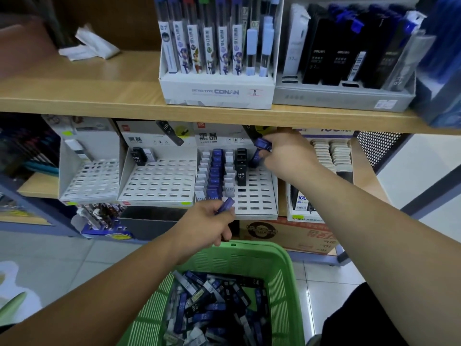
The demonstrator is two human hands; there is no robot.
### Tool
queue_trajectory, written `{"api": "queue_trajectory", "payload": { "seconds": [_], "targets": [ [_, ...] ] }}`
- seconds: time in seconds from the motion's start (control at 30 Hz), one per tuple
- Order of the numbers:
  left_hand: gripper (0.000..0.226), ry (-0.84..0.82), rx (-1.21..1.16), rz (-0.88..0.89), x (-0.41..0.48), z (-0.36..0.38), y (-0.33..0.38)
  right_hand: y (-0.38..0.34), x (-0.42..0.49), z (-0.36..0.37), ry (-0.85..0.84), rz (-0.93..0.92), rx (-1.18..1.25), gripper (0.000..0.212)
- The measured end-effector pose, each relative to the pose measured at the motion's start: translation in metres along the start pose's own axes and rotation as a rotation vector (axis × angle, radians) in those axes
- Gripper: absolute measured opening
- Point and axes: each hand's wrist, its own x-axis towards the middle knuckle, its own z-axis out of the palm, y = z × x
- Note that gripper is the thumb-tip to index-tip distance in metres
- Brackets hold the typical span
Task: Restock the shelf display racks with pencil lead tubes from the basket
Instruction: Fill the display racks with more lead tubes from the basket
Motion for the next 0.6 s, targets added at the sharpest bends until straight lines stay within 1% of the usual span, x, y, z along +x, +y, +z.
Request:
{"api": "queue_trajectory", "payload": {
  "seconds": [0.1,0.2,0.3,0.37,0.4,0.5,0.6],
  "targets": [
    [0.023,-0.069,-0.171,-0.022,-0.005,-0.003,0.007,-0.003,0.001,-0.001,-0.002,0.002,-0.045,0.019],
    [0.023,-0.099,-0.2,0.012,-0.013,-0.005,0.016,-0.004,0.001,0.005,-0.013,-0.005,-0.021,0.01],
    [0.023,-0.108,-0.193,0.034,-0.018,-0.008,0.019,-0.006,0.002,0.01,0.022,0.023,0.02,0.015],
    [0.022,-0.132,-0.276,0.03,-0.019,-0.011,0.021,-0.007,0.004,0.011,0.049,0.049,0.019,0.02],
    [0.023,-0.147,-0.311,0.028,-0.02,-0.012,0.021,-0.008,0.006,0.011,0.051,0.057,0.023,0.018],
    [0.021,-0.178,-0.345,0.049,-0.024,-0.014,0.024,-0.008,0.01,0.015,-0.013,0.072,0.015,0.012],
    [0.021,-0.139,-0.347,0.086,-0.026,-0.013,0.027,-0.006,0.01,0.015,-0.057,0.056,0.073,0.012]
  ]
}}
